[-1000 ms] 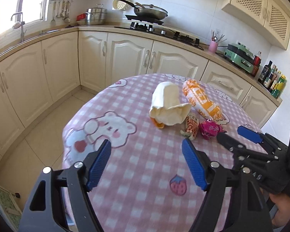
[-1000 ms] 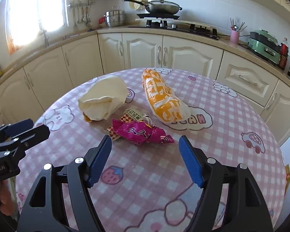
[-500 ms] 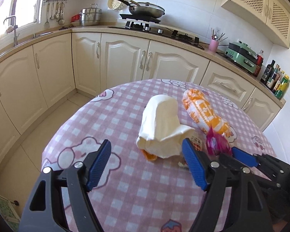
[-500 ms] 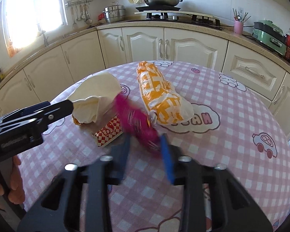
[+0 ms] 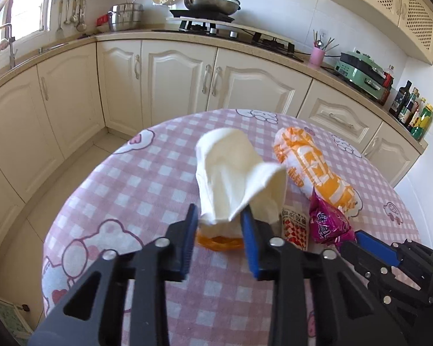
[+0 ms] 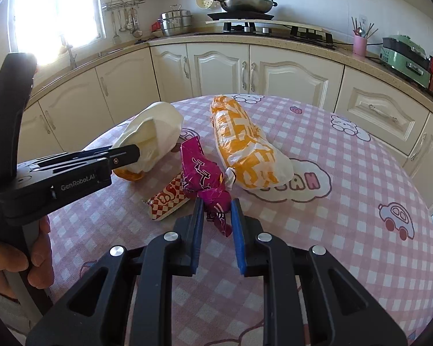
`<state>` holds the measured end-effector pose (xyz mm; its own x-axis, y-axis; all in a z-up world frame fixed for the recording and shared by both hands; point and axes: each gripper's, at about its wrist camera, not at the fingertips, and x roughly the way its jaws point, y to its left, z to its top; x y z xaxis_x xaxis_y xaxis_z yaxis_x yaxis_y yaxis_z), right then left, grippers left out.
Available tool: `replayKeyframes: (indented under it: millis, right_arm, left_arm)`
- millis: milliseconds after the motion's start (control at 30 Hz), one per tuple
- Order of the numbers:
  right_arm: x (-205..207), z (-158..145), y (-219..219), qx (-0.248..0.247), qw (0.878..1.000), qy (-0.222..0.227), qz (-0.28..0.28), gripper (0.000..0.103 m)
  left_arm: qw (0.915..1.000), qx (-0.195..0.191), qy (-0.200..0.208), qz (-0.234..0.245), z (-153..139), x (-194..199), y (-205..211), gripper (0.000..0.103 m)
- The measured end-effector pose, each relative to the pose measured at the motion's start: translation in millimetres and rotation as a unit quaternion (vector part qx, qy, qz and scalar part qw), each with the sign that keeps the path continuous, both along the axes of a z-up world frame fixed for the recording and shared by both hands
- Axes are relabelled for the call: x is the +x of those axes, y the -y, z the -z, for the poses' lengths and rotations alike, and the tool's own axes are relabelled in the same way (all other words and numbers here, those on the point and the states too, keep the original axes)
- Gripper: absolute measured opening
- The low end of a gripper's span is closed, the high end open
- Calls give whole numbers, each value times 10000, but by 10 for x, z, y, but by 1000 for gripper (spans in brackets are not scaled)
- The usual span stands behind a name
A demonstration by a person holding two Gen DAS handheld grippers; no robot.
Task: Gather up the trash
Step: 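Grasp the white napkin with the left gripper while the right grasps the pink candy wrapper, then carry both items over the blue bin and open both grippers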
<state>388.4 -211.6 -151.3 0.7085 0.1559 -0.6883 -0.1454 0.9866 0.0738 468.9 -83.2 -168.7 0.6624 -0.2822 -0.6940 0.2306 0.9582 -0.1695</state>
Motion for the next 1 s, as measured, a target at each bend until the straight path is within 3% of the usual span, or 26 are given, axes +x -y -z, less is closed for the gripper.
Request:
replayKeyframes:
  millis: [67, 167, 700, 1000]
  right_arm:
    - [-9, -7, -11, -26, 10000, 29, -14, 17]
    - [-44, -25, -26, -36, 9999, 99, -2, 17]
    - [-272, -188, -101, 217, 9991, 360, 10, 17]
    - [-634, -522, -628, 282, 9962, 716, -410, 17]
  left_arm:
    - [10000, -28, 41, -7, 2, -11, -14, 9]
    - [9998, 37, 170, 48, -29, -62, -2, 5]
    - [9979, -223, 601, -3, -349, -648, -317, 5]
    - [9950, -444, 830, -324, -537, -1240, -902, 5]
